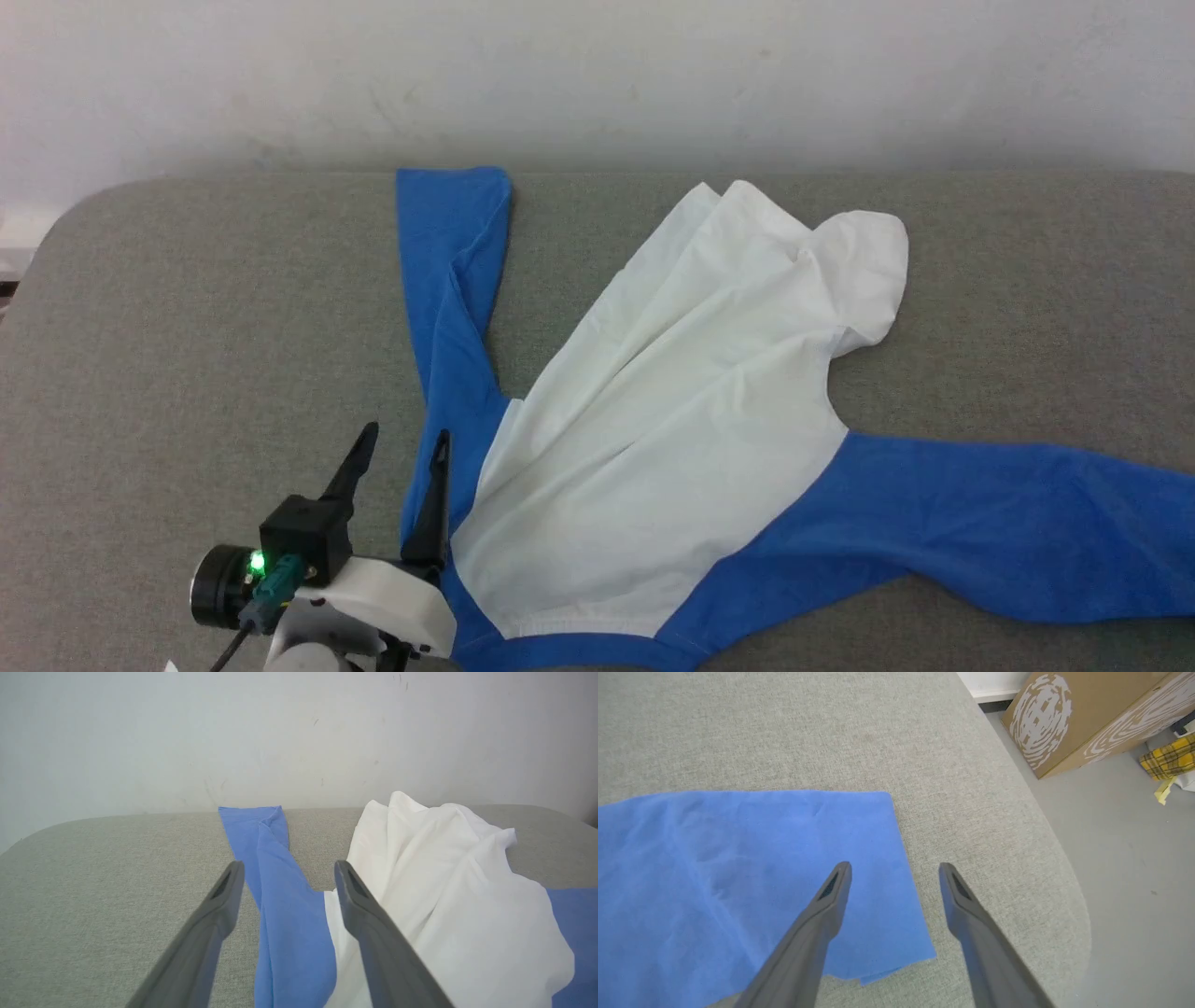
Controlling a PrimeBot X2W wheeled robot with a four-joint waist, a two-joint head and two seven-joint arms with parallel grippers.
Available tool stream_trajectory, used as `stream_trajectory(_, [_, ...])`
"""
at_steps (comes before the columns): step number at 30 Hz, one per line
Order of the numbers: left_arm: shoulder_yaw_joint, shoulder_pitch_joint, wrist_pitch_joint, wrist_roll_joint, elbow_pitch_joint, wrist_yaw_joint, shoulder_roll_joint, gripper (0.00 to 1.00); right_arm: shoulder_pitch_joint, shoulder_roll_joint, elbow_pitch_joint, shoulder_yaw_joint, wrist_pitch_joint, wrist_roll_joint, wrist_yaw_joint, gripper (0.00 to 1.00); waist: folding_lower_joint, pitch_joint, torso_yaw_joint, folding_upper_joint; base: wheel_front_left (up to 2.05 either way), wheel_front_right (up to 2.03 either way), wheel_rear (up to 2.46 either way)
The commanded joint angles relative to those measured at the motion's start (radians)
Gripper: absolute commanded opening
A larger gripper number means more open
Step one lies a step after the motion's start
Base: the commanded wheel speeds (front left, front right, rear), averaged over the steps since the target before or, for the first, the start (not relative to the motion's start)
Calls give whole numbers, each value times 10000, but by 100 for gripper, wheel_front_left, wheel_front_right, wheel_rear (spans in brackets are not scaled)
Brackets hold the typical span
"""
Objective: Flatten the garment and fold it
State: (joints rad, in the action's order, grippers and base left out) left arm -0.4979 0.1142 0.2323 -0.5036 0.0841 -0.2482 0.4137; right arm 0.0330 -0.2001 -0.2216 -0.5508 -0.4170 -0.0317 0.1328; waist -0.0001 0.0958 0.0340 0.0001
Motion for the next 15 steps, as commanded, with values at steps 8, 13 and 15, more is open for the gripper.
stream_trajectory(8, [153,181,262,384,126,101,-296,100,764,-321,-1620,-425,93,442,-21,100,1,690,159,-1,0,0,0])
stream_trajectory(13, [164,300,279,498,226,210,-362,100,984,-631,-2828,171,451,349,-21,3,1,778,188,-1,0,0,0])
stream_trajectory(15, [180,310,282,516,267,229,-389,100,1090,-862,-2974,336,776,328,-21,0,1,725,178,-1,0,0,0])
